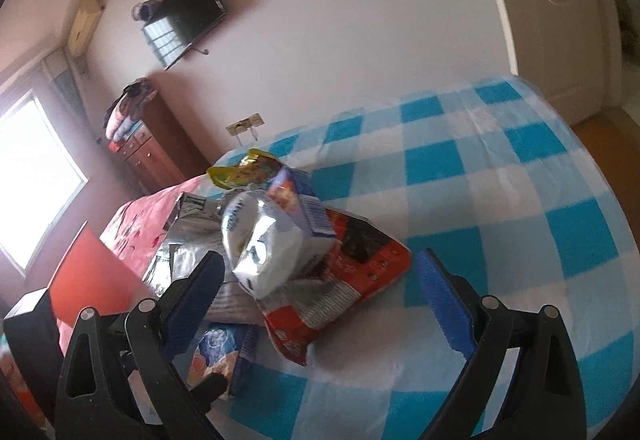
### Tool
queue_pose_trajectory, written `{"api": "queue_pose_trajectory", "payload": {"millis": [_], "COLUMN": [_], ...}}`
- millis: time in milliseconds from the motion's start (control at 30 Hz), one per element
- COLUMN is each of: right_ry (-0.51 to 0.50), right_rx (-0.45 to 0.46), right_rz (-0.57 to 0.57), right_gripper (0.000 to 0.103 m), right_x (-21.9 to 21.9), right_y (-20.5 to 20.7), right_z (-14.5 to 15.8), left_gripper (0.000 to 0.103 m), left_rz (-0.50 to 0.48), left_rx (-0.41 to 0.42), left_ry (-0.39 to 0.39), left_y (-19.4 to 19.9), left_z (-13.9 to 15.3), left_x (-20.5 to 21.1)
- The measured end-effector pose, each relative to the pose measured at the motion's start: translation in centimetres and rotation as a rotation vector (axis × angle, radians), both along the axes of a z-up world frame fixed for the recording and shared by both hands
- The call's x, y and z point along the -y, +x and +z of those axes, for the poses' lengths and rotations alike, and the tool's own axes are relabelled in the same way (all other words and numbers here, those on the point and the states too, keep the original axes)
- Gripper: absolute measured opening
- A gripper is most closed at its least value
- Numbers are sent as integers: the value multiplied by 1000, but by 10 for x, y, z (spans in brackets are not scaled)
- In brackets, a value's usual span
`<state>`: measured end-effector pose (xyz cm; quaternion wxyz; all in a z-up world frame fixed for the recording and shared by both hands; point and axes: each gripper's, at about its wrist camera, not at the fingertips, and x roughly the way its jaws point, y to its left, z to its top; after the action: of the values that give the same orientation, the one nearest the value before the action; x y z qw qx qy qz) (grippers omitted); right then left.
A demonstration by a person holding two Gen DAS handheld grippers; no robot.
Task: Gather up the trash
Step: 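Grasp the blue Vinda tissue pack with the left tool while the right tool grasps the white snack bag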
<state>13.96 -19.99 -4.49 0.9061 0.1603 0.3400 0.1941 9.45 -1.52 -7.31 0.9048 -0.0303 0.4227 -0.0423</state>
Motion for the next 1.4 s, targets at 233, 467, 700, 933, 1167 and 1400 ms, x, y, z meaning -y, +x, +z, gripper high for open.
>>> {"api": "queue_pose_trajectory", "payload": {"millis": [233,467,700,933,1167,1400], "right_ry": [-34,5,95,79,-26,-133], "right_rx": [10,-4,-56,-50,6,35], "right_rz": [70,87,102,108,146,180], "right_gripper": [95,81,57,57,57,70], "right_x": [-16,-20,-17,-19,-37,-55], "right_y": [8,17,23,18,4,1], "right_z": [0,-5,-15,-13,-3,-7], "left_gripper": [79,68,54,45,45,60], "left_rz": [3,27,55,56,2,-69], "left_rx": [-36,-13,-2,-36,-68,-68], "left_ry": [12,44,43,-56,-41,0], "left_y": [11,14,14,12,-4,-24], "left_z": [-12,-15,-13,-10,-10,-10], "left_x": [8,14,15,3,-12,-11]}}
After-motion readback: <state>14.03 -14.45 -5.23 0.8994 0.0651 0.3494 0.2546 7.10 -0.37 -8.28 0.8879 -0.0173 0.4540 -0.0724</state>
